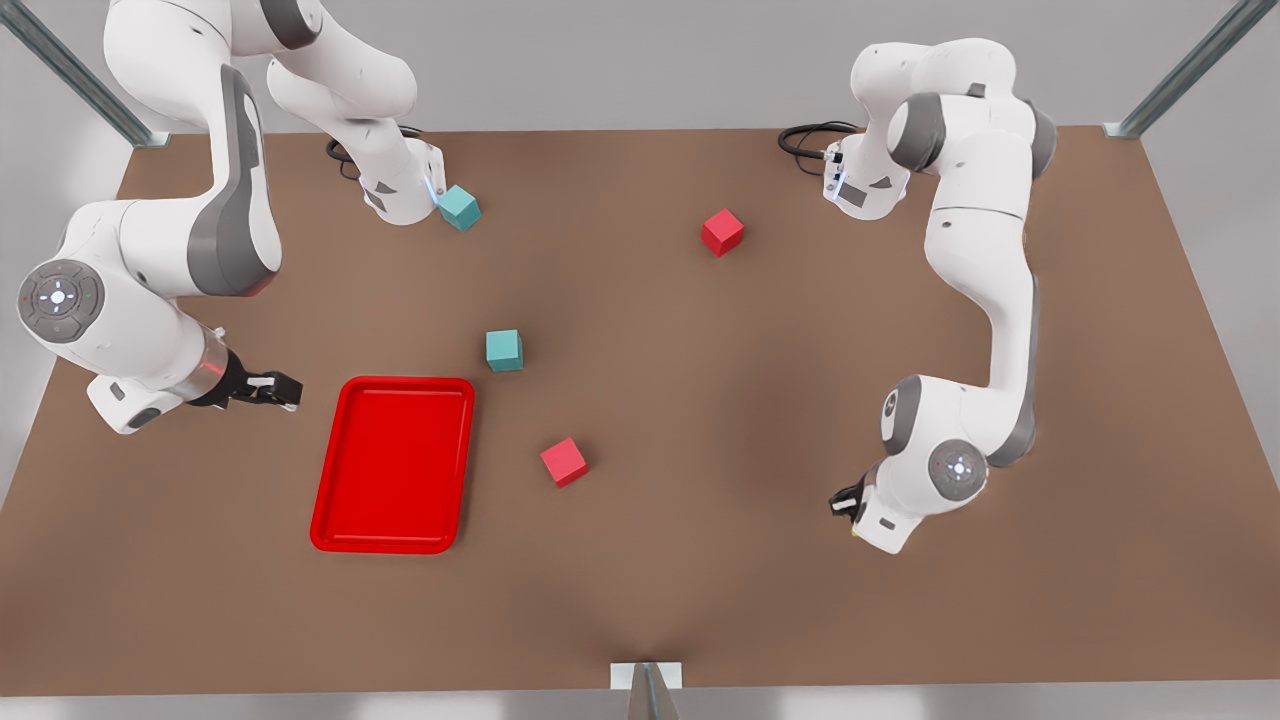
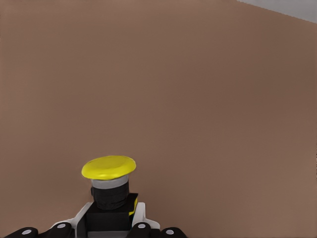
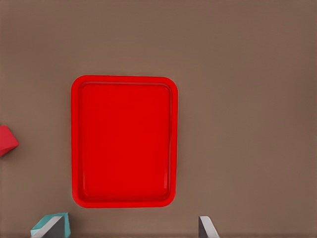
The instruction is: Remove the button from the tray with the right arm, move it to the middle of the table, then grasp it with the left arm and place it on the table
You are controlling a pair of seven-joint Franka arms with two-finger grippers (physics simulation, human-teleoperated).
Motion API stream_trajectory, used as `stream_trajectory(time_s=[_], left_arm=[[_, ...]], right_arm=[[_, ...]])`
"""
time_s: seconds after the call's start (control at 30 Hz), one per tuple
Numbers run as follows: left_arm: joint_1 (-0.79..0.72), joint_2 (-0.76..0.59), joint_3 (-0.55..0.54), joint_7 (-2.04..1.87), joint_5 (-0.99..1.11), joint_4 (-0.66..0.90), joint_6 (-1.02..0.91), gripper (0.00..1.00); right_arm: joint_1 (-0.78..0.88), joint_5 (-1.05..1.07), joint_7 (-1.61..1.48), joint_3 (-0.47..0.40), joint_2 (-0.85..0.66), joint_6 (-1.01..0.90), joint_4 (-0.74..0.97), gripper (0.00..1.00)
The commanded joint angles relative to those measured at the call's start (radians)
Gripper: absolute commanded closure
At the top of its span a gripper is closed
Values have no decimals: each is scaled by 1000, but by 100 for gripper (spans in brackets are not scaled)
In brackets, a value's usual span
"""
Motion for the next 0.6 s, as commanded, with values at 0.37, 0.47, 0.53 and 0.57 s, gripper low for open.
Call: stream_trajectory(time_s=[0.37, 0.47, 0.53, 0.57], left_arm=[[-174, 21, 1, -1449, 814, -63, 189, 65], [-185, 35, 1, -1745, 901, -97, 189, 65], [-192, 35, 1, -1914, 952, -129, 190, 65], [-195, 35, 1, -1987, 995, -147, 189, 65]], right_arm=[[0, 1, -8, -1, -2, -2, 0, 0], [0, 1, -8, -1, -2, -2, 0, 0], [0, 3, -9, -1, 0, -2, 1, 0], [0, 3, -9, -1, 0, -2, 1, 0]])
